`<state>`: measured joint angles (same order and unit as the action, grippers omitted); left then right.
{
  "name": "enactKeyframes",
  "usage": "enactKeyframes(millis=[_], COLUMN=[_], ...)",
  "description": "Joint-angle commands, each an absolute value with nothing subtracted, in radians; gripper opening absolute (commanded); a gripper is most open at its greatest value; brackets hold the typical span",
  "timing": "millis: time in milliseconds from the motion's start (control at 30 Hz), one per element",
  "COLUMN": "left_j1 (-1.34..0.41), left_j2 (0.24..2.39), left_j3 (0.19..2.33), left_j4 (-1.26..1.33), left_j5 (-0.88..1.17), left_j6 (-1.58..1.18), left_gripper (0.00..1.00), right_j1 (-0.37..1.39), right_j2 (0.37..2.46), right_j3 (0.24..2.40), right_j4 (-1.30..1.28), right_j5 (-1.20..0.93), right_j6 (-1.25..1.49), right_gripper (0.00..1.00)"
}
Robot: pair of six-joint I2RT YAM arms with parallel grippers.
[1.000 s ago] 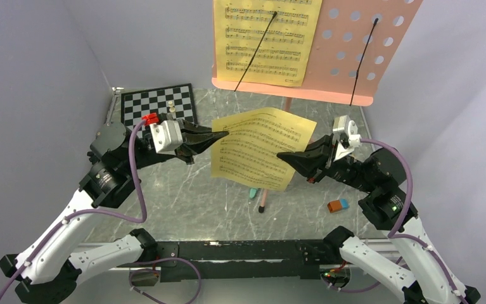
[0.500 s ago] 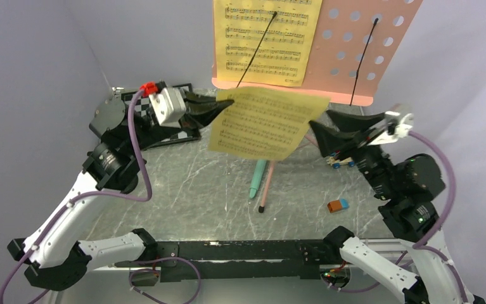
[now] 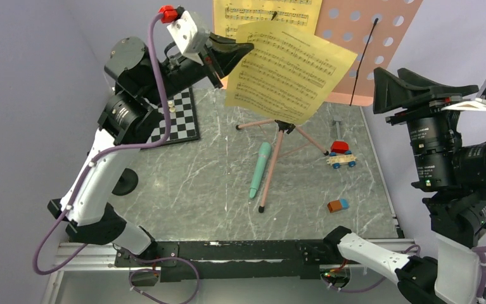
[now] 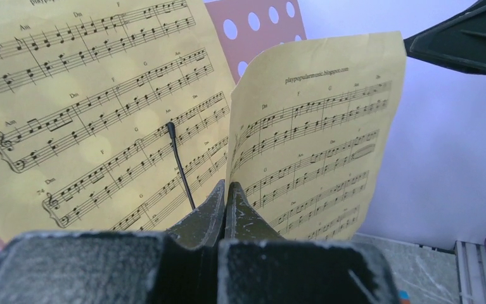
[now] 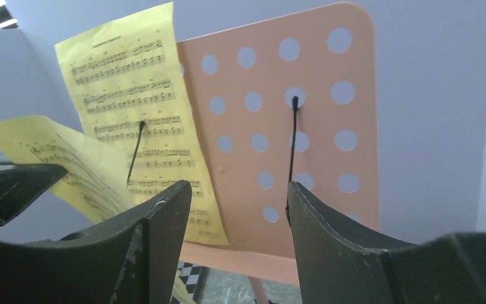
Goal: Set up the instrument practice props
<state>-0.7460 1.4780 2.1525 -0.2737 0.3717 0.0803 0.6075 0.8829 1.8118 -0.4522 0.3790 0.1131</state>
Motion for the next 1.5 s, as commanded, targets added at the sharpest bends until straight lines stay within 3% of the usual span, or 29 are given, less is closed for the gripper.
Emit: enactKeyframes(millis=[0, 267, 733, 1467], left_j1=[-0.75, -0.753, -0.766, -0.805], left_j2=[1.518, 1.595, 1.689, 1.749], left_j3=[2.251, 2.378, 2.465, 2.473], left_j4=[-0.299, -0.22, -0.084, -0.008], left_j5=[0.334, 0.306, 0.24, 0.081], left_j6=[0.014, -0.092, -0.136, 0.031], left_gripper=[0.0, 0.0, 0.0, 0.0], right_j1=[0.613, 0.623, 0.624, 0.601], right_j2=[0.94, 0.966, 1.01, 1.067], right_j3=[1.91, 1.921, 1.871, 1.829], right_j4=[-0.582, -0.539, -0.445, -0.361], right_j5=[0.451, 0.487, 0.542, 0.647], right_j6=[0.06, 0.028, -0.043, -0.145], right_gripper=[0.63, 0.67, 0.61, 0.5])
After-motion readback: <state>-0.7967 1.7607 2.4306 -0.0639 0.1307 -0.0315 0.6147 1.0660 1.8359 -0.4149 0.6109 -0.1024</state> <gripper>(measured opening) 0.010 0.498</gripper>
